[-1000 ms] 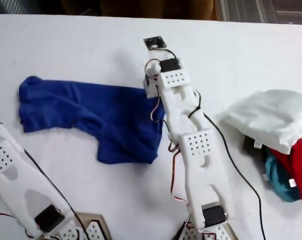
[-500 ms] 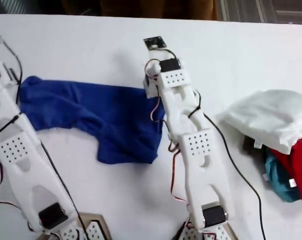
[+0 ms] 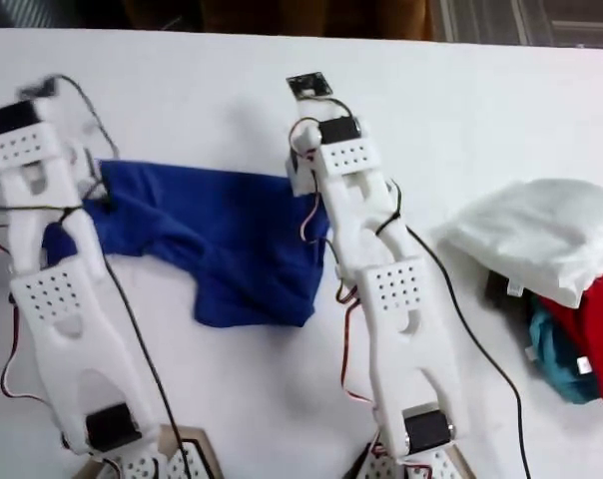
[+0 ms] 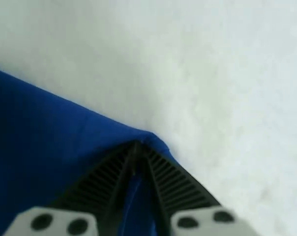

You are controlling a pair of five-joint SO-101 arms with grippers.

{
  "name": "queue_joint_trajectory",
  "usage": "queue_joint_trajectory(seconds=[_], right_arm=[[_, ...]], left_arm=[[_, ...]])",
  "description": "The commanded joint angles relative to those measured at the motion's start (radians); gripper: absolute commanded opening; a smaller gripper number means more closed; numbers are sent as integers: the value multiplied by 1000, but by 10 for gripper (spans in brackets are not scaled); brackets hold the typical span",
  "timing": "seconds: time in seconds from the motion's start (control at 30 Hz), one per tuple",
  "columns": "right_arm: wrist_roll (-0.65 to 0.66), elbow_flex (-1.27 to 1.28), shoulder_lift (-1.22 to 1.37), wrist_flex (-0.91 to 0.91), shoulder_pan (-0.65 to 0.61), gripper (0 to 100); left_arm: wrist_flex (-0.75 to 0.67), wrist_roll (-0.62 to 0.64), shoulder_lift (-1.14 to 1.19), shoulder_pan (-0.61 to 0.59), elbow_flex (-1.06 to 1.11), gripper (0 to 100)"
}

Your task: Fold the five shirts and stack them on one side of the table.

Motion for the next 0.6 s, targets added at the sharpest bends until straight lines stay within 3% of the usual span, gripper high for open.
queue_joint_trajectory(seconds=[0.0, 0.27, 0.57], right_arm=[[0, -15, 2, -2, 36, 18], [-6, -15, -2, -82, 107, 18], [-14, -15, -4, -85, 104, 18]], left_arm=[[-2, -3, -55, -8, 79, 180], [2, -6, -21, -115, 116, 180], [-5, -138, -31, -141, 111, 180]])
